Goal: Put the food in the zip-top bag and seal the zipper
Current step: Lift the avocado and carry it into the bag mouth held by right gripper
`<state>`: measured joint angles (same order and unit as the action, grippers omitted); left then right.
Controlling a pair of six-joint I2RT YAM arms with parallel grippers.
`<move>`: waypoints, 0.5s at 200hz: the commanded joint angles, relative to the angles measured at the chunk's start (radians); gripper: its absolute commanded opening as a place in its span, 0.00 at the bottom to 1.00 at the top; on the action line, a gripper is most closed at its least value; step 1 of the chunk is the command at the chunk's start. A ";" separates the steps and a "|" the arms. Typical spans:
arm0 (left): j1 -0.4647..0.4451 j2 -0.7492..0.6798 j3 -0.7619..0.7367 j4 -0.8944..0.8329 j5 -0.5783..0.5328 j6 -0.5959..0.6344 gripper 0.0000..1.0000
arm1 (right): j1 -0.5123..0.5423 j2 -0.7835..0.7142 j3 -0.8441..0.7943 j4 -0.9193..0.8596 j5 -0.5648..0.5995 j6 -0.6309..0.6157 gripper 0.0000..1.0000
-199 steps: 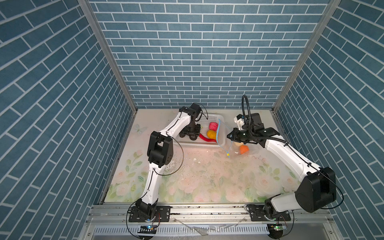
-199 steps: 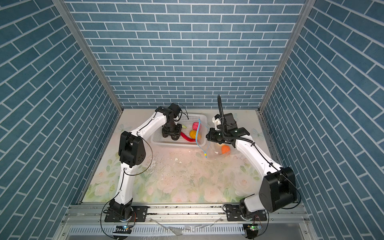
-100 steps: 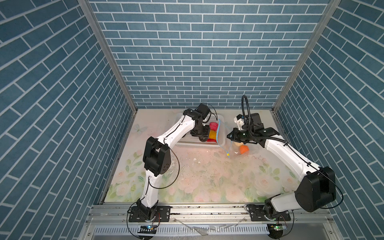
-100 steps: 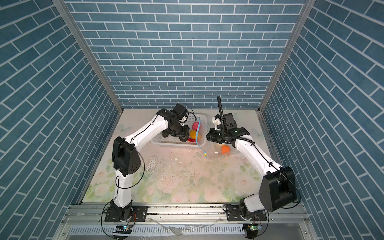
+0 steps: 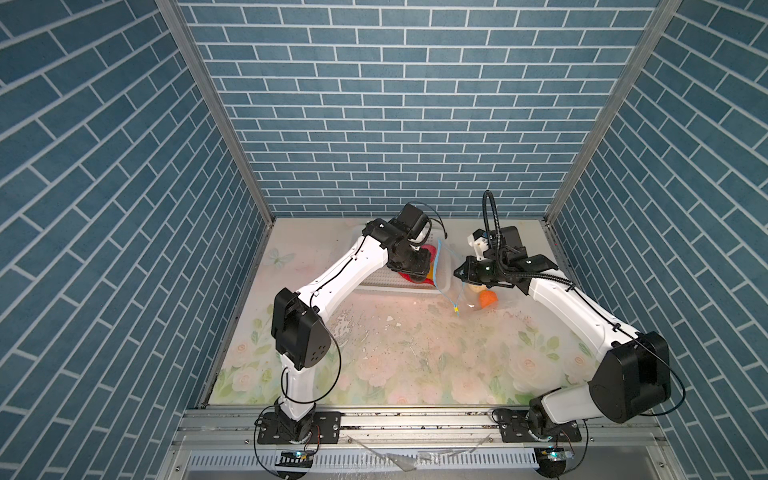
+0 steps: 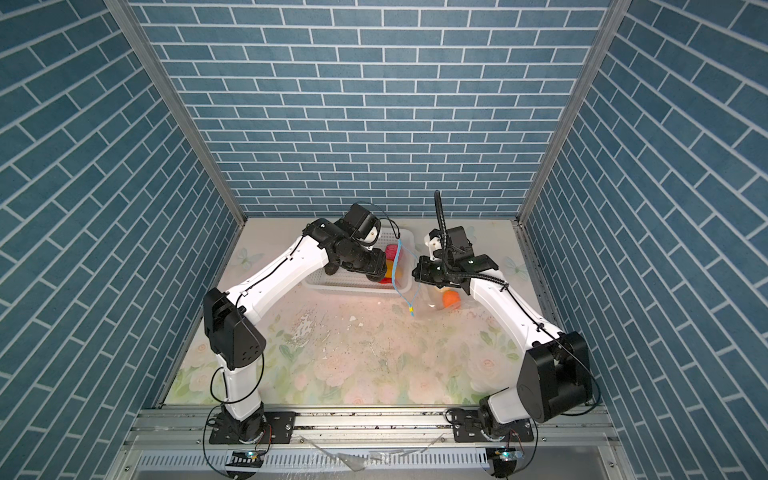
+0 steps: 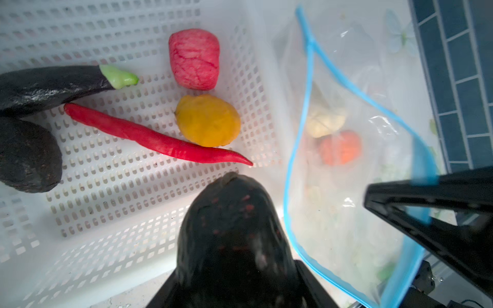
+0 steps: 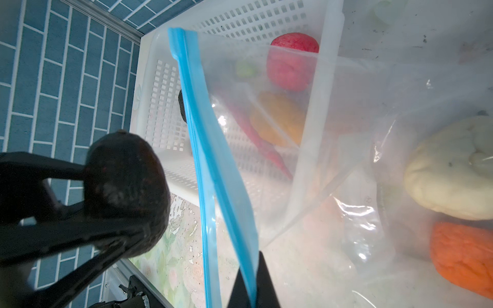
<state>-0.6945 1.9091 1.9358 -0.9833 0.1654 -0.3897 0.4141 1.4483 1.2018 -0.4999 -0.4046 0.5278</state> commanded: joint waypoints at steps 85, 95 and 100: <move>-0.051 -0.076 -0.143 0.290 0.103 -0.015 0.49 | -0.002 -0.003 0.064 -0.022 0.007 0.024 0.00; -0.051 -0.066 -0.144 0.295 0.109 -0.019 0.49 | -0.001 -0.006 0.065 -0.022 0.007 0.024 0.00; -0.052 -0.062 -0.143 0.297 0.113 -0.021 0.49 | -0.002 -0.007 0.066 -0.023 0.007 0.024 0.00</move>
<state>-0.7425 1.8324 1.8000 -0.7425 0.2451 -0.3977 0.4141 1.4483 1.2018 -0.5011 -0.4046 0.5278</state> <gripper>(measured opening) 0.591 0.048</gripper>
